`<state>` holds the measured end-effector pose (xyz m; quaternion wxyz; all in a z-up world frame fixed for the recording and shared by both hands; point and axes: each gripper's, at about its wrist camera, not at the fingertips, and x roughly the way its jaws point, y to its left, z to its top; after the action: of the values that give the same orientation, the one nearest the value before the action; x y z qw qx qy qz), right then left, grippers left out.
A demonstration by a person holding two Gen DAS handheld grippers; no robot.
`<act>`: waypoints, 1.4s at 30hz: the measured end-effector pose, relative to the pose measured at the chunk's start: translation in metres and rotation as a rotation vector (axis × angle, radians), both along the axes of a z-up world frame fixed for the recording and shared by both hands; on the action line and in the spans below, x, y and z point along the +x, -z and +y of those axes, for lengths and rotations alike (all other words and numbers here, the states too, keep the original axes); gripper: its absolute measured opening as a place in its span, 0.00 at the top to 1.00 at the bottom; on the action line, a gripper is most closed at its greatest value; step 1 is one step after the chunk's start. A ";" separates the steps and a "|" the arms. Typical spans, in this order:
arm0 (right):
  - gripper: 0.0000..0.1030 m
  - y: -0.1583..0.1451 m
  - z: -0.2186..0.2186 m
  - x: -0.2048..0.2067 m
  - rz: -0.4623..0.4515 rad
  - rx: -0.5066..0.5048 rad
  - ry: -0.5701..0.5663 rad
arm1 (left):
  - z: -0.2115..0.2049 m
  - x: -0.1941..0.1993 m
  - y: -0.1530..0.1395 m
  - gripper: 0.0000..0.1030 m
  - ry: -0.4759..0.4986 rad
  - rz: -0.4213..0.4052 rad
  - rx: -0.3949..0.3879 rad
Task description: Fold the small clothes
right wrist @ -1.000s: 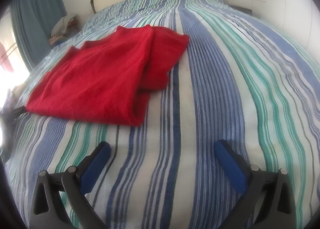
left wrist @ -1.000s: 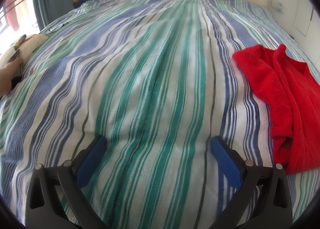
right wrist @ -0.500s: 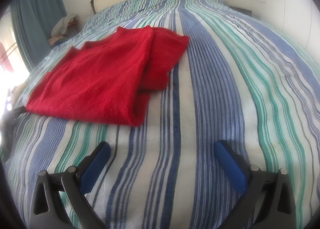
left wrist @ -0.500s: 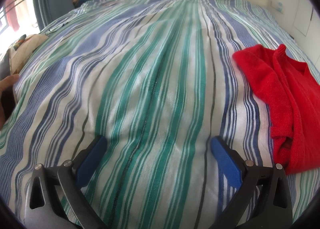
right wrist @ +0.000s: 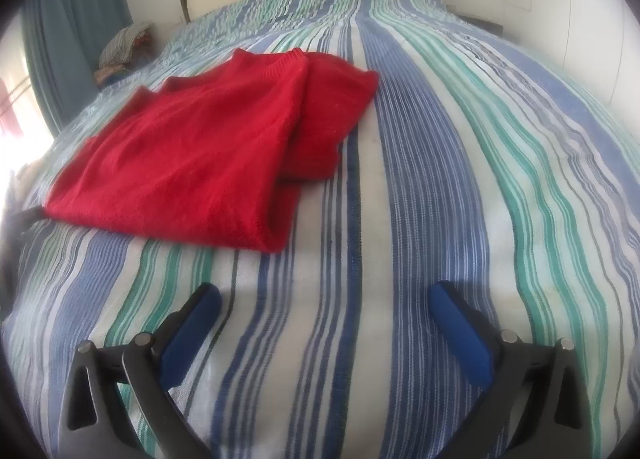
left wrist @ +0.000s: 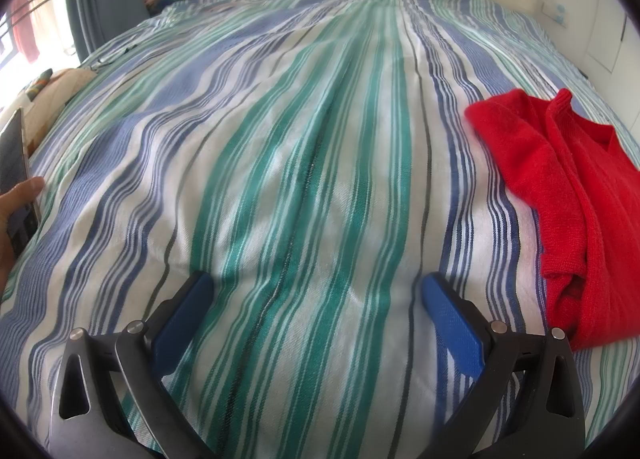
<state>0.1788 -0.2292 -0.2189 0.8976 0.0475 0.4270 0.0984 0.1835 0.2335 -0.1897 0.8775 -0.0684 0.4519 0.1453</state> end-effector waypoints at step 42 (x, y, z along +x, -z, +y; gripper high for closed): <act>0.00 0.001 0.003 0.002 0.005 -0.026 0.006 | -0.001 0.000 0.000 0.00 0.000 -0.001 0.000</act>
<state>0.1804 -0.2262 -0.2196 0.8975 0.0373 0.4302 0.0901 0.1836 0.2330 -0.1896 0.8776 -0.0684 0.4517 0.1452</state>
